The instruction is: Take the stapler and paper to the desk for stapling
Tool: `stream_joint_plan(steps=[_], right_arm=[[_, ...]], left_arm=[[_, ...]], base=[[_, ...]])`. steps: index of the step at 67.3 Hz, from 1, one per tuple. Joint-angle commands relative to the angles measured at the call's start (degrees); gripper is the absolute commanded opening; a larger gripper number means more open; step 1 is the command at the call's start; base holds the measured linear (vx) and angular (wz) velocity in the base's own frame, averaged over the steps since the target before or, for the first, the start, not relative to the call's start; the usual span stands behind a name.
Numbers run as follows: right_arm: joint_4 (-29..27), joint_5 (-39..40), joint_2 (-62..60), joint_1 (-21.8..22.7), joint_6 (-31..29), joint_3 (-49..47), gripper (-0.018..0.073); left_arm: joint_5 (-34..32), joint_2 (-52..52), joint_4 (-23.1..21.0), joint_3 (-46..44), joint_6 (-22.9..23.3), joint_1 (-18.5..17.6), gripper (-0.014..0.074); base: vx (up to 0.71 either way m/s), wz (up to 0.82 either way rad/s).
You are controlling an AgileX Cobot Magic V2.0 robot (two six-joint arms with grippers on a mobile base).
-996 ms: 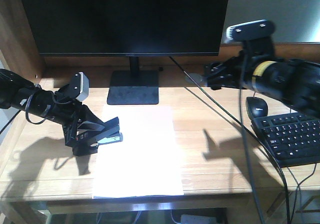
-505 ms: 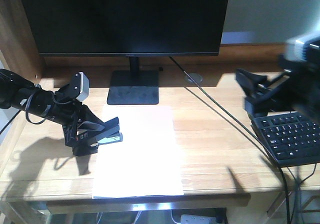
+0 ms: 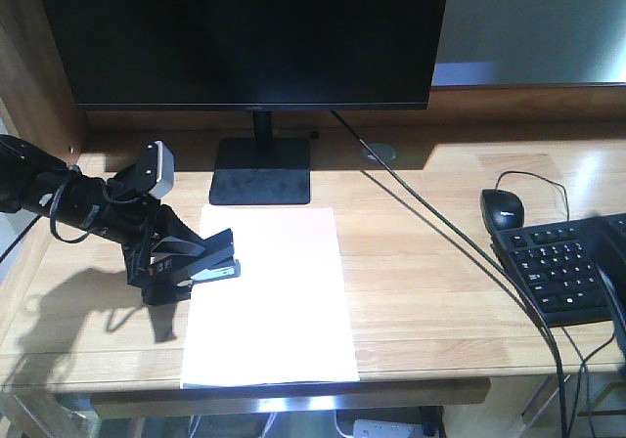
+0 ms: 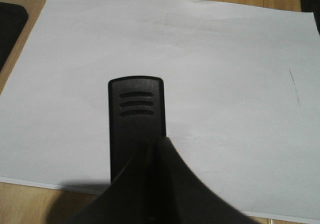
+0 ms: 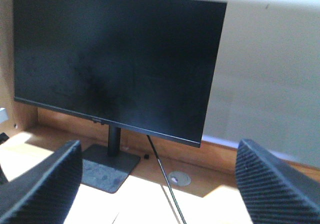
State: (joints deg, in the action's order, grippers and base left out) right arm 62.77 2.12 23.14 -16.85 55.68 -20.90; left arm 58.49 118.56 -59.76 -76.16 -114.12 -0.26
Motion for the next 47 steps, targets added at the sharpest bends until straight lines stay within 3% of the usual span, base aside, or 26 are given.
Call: stream_joint_plan(steps=[1, 23, 47], right_arm=[[0.1, 1.6, -5.0, 0.3, 0.1, 2.0, 0.0584], [0.1, 2.2, -18.5, 0.3, 0.9, 12.3, 0.0584], [0.2, 2.1, -20.4, 0.3, 1.8, 14.1, 0.0584]], left_arm=[[1.5, -3.1, -3.0, -1.3, 0.6, -0.3, -0.0007], [1.5, -3.1, -3.0, -1.3, 0.6, -0.3, -0.0007], [1.5, -3.1, -3.0, -1.3, 0.6, -0.3, -0.0007]], base=[[0.0, 0.0], [0.0, 0.0], [0.0, 0.0]])
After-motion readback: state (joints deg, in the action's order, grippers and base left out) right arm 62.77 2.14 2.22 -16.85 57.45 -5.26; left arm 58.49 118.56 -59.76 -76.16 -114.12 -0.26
